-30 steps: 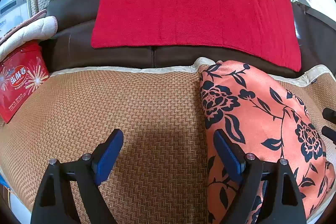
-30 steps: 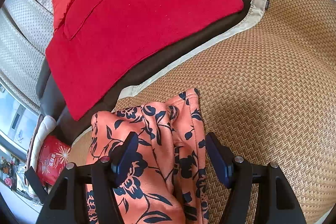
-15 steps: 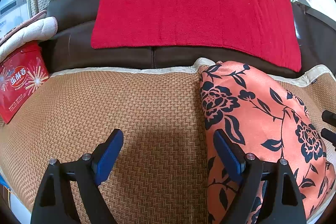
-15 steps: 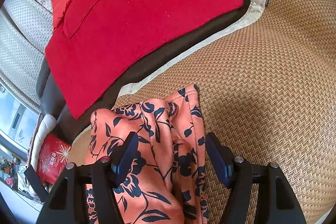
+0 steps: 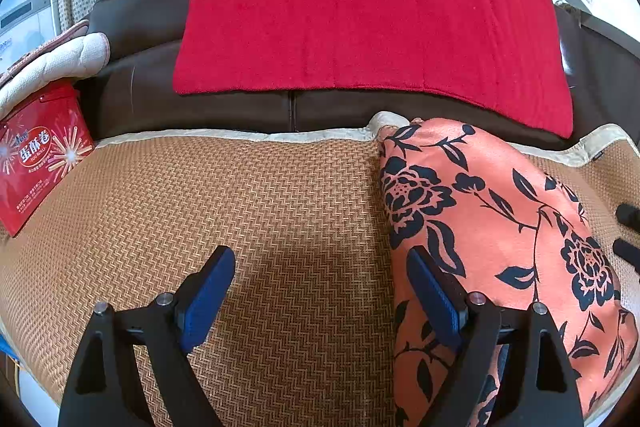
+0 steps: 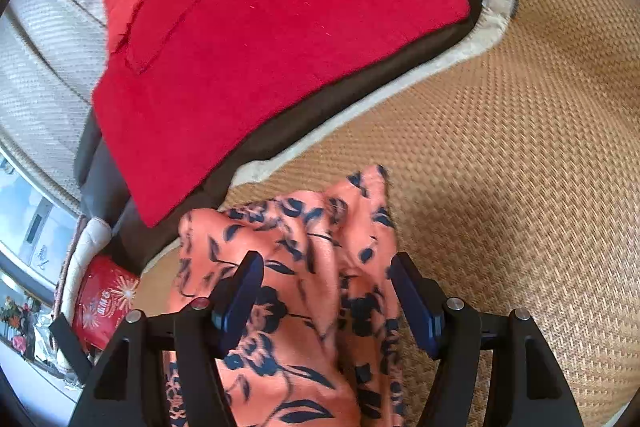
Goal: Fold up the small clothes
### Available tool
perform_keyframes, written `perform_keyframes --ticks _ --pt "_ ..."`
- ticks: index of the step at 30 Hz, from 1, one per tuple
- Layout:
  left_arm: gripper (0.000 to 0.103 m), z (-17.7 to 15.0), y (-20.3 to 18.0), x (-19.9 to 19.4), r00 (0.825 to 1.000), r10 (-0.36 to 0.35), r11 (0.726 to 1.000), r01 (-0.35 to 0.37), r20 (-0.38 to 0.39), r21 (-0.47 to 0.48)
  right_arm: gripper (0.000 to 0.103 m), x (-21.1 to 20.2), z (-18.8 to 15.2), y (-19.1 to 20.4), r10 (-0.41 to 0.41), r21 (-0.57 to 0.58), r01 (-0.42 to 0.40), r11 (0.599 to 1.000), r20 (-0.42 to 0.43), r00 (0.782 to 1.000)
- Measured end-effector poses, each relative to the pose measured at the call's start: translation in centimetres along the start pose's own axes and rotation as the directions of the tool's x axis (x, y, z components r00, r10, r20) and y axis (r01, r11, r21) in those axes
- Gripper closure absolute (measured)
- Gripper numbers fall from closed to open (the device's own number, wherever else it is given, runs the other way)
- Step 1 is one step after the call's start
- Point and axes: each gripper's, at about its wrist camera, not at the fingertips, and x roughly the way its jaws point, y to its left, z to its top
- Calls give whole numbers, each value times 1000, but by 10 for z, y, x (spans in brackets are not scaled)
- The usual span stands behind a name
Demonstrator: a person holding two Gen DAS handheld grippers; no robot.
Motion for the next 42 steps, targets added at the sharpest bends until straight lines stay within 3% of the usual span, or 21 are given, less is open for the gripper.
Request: perform_keyframes --ticks 9,12,14,16,20,26,31,35,42 --pt "15 -2 5 -4 1000 2 1000 -2 5 11 36 10 0 44 61 -106 -58 993 31 998" --pt "15 -2 11 -4 1000 4 1000 -4 8 12 36 31 -1 48 -29 -96 27 995 -21 999" --pt "15 -2 13 -5 1000 0 1000 0 6 11 37 58 -4 37 -109 -35 106 994 -127 986" --pt "15 -1 16 -6 1000 -4 1000 4 9 12 37 58 -2 39 -129 -33 126 991 -112 985" --pt "15 1 21 -6 1000 -9 1000 9 16 12 36 43 9 59 -21 -14 21 1000 -44 999" --pt "15 5 30 -3 1000 -13 1000 13 16 5 34 80 10 91 11 -61 -17 998 -94 996" --pt "15 6 30 1 1000 -21 1000 21 7 0 34 121 2 97 -97 -117 76 990 -184 978" --pt "15 8 22 -1 999 -30 1000 30 16 4 34 106 5 98 -73 -128 53 990 -161 984" --pt "15 6 11 -12 999 -42 999 42 26 13 31 42 5 76 -33 -97 27 995 -60 998"
